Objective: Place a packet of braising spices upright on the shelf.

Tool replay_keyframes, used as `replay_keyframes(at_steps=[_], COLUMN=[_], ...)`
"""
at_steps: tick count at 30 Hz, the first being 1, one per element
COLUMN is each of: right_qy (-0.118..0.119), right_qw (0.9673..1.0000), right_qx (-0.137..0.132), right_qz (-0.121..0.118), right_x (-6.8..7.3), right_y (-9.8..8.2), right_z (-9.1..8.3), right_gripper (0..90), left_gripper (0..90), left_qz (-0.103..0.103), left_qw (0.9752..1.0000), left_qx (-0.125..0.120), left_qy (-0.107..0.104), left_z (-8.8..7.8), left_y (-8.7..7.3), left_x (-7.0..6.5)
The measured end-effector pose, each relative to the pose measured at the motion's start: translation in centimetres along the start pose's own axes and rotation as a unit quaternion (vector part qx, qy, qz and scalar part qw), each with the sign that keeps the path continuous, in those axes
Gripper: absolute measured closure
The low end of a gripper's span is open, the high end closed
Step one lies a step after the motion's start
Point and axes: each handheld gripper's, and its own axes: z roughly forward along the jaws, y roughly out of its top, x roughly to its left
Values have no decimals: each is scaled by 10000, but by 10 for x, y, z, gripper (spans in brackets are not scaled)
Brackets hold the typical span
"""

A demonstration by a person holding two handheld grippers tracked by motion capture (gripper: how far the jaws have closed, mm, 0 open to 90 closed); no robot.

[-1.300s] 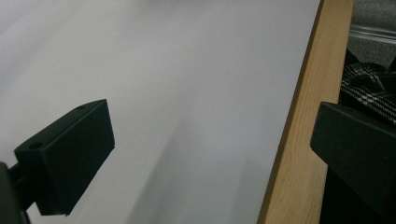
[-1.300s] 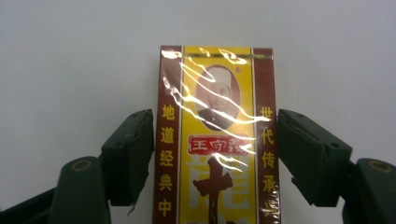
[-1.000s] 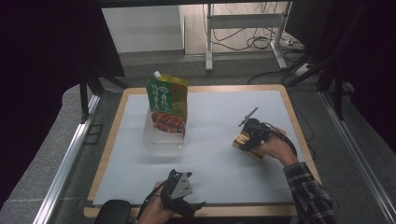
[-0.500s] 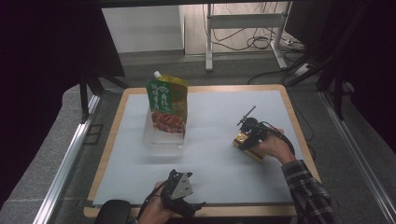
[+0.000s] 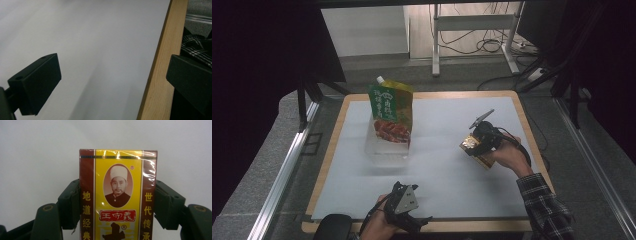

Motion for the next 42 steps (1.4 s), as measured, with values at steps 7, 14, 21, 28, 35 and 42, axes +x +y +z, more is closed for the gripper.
replay_keyframes(at_steps=[7,14,21,28,35,42], right_qy=[96,206,229,262,398,617], right_qw=[9978,9900,9801,9723,9629,9534], right_qx=[-650,-1397,-1970,-2323,-2668,-2953], right_qz=[18,42,10,-59,-15,11], right_x=[3,7,14,23,29,37], right_y=[2,5,11,18,26,39], right_z=[-15,-27,-36,-38,-41,-39], right_gripper=[320,320,320,320,320,320], left_gripper=[0,0,0,0,0,0], left_qz=[1,39,56,61,28,23], left_qw=[10000,10000,10000,10000,10000,10000], left_qx=[-14,16,22,28,33,30], left_qy=[-19,-20,-20,-21,-43,-52], left_z=[1,0,0,0,1,1], left_y=[0,0,0,0,0,0], left_x=[-1,-1,-1,-1,-1,-1])
